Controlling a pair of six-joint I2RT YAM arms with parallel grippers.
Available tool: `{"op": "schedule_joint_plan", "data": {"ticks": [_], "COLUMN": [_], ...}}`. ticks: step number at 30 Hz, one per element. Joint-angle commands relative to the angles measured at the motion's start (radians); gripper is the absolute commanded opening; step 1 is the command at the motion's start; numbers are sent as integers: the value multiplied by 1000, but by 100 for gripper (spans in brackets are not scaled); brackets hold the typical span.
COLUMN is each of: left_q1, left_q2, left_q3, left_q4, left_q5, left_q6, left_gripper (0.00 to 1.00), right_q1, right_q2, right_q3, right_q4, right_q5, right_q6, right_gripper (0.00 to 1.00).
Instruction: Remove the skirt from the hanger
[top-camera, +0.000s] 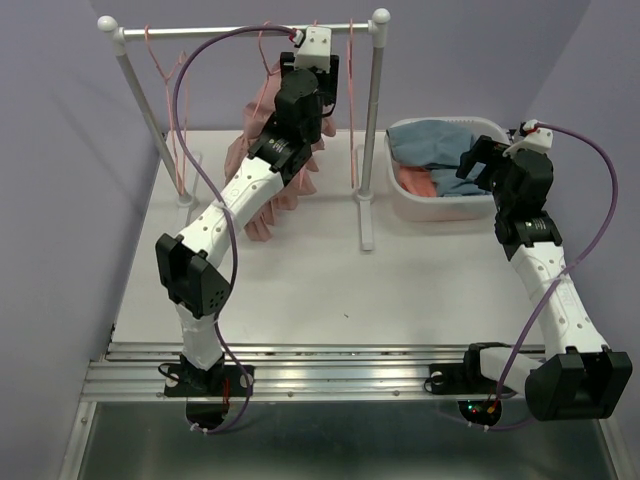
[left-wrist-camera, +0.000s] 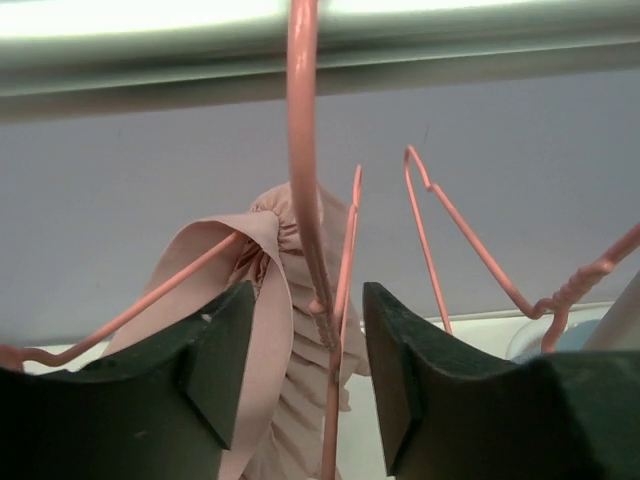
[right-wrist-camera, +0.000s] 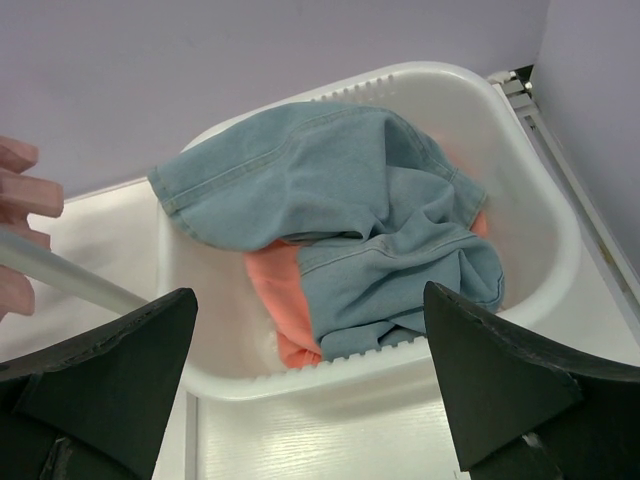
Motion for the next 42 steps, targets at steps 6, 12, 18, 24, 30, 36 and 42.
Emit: {"op": "schedule_joint_plan", "data": {"ticks": [6, 12, 18, 24, 30, 36, 42], "left_q1": [-81, -129, -149, -68, 102, 159, 201], "left_q2": [-167, -290, -410, -444, -437, -369, -249], "left_q3": [-62, -134, -208, -201, -199, -156, -43], "left_q4": [13, -29, -72, -182, -243, -262, -332], "left_q5": [-14, -32, -20, 30, 193, 193, 235], "left_q6": [37, 28, 29, 17, -43, -53, -61], "left_gripper": [90, 99, 99, 99, 99, 99, 98], "right_q1": [-6, -6, -6, -6, -6, -6, -6], "right_q2": [-45, -58, -61, -62, -62, -53, -65], "right_q3": [3, 0, -3, -2, -3, 8, 3], "right_q4": [46, 46, 51, 49, 48, 32, 29], "right_q5": [-29, -47, -77, -100, -98, -106, -90], "right_q6": [1, 2, 4, 5, 1, -4, -12], "right_gripper": [100, 100, 100, 100, 100, 100, 100]}}
